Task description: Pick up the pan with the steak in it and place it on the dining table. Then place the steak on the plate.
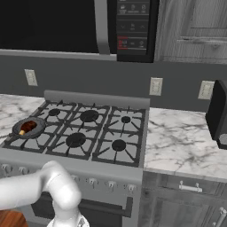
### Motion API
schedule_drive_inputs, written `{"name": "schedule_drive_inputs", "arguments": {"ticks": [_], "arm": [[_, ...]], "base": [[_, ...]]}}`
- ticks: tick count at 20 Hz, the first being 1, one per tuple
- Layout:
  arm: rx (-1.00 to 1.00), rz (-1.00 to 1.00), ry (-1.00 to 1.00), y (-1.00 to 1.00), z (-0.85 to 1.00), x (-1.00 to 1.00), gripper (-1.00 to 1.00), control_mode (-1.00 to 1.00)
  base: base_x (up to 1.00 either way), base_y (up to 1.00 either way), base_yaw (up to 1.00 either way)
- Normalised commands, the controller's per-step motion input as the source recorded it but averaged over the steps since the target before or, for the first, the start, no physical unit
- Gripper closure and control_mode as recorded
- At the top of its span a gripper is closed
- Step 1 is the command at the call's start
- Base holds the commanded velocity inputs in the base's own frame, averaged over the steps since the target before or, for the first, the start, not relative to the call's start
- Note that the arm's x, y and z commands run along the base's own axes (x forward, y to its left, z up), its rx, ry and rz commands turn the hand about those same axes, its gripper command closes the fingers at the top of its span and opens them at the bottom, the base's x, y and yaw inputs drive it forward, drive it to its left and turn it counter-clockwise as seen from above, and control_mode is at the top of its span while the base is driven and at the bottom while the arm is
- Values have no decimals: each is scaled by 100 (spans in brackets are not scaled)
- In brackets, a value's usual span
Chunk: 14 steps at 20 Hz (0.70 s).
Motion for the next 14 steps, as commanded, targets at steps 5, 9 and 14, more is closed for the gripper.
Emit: {"name": "schedule_drive_inputs", "arguments": {"ticks": [5,9,14], "arm": [[4,0,5,-8,-26,0,-100,-100],[6,0,4,-7,-24,0,-100,-100],[6,0,3,-9,-25,0,-100,-100]], "base": [[0,0,0],[0,0,0],[0,0,0]]}}
